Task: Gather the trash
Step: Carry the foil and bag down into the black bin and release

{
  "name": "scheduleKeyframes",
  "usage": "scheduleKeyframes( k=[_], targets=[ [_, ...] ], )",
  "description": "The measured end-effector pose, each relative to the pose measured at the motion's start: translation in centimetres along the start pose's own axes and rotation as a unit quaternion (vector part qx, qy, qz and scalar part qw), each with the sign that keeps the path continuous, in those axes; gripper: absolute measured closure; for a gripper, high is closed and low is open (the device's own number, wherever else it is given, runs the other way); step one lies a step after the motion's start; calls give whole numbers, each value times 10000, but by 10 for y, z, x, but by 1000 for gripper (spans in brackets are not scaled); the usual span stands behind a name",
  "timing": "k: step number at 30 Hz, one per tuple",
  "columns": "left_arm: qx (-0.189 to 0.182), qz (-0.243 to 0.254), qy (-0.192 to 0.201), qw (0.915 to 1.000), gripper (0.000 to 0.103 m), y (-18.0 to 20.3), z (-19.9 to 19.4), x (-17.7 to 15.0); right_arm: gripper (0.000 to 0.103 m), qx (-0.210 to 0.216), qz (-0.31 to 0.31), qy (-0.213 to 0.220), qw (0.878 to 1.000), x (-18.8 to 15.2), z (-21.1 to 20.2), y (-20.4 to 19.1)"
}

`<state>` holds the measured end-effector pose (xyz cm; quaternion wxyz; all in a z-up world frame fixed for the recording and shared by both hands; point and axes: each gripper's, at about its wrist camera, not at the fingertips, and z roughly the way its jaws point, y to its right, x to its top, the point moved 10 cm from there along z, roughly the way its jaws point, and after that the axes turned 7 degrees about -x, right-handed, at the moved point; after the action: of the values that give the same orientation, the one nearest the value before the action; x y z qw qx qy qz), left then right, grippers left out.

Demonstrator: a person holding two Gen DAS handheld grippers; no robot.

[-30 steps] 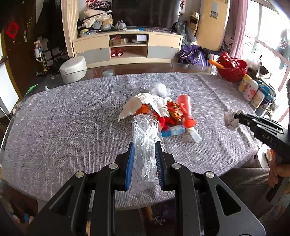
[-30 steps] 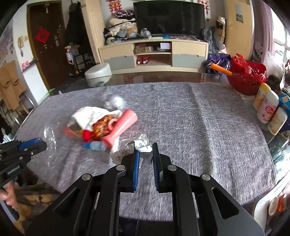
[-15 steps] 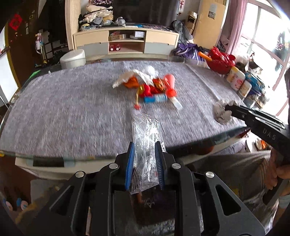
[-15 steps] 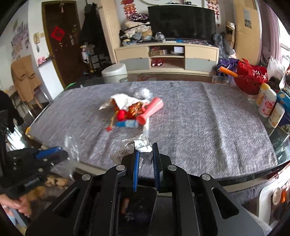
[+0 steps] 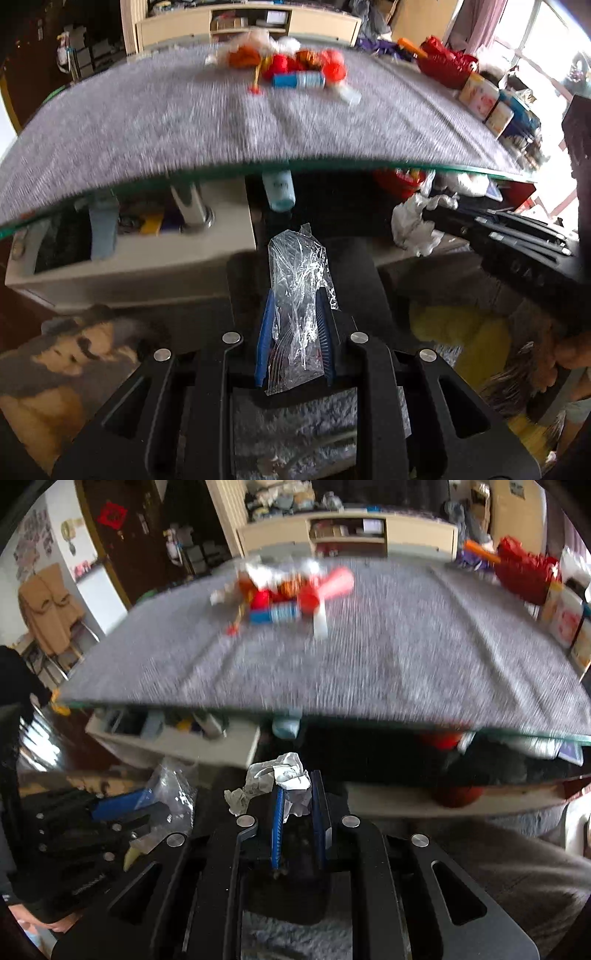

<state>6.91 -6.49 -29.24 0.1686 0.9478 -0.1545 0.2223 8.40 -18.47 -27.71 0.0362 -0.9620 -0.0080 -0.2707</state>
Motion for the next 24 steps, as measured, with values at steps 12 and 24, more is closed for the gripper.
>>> scheduleKeyframes(
  k=[12,24],
  targets=[
    [-85,-42,-519,9986,82,0,33,-27,86,123,-77,-678,9976,-36,38,-13],
    [-122,-91,-606,9980,63,-2,37,-29,57,274,182,-804,9962,-37,43,-10]
  ],
)
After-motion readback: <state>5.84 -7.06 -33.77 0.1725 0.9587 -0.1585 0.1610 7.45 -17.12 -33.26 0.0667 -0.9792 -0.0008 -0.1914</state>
